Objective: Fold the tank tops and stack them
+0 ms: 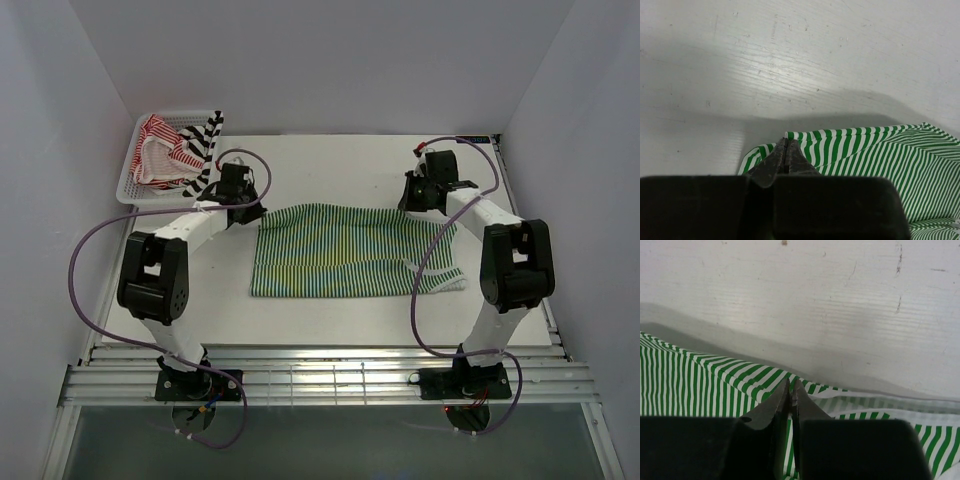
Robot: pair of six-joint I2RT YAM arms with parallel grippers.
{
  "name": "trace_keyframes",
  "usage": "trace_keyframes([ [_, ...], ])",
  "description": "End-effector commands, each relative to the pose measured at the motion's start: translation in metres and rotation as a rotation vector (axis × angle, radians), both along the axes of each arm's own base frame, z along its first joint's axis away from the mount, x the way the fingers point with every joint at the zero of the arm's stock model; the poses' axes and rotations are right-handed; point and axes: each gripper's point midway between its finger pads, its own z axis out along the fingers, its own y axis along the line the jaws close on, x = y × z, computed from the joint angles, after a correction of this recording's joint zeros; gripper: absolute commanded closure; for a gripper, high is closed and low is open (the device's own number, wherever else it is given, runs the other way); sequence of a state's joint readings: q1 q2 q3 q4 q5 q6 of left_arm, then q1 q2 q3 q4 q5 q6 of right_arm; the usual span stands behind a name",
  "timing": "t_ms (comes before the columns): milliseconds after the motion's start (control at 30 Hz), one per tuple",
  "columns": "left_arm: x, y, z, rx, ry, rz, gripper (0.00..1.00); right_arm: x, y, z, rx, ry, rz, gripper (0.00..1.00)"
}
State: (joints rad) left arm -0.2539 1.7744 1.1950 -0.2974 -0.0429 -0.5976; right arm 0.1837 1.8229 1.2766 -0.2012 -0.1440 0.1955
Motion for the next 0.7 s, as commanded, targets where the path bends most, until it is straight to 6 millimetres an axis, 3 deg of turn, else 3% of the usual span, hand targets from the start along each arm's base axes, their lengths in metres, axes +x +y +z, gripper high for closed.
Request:
trace_keyframes([
  [0,0.002,-0.004,0.038,-0.019,-0.137,-0.038,1.0,-0.004,-0.003,0.021,-0.018,-0.082,0.012,0.92],
  [233,0.026,0.006,0.065,0.072,-0.248,-0.037,1.0,-0.013,-0.005,0.022,-0.017,-0.083,0.02,0.92],
  [333,0.032,0.003,0.061,0.069,-0.24,-0.052,1.0,-0.013,-0.003,0.023,-0.007,-0.082,0.026,0.92],
  [667,-0.007,0.008,0.028,0.028,-0.193,-0.033,1.0,-0.034,-0.007,0.018,-0.003,-0.061,0.022,0.92],
])
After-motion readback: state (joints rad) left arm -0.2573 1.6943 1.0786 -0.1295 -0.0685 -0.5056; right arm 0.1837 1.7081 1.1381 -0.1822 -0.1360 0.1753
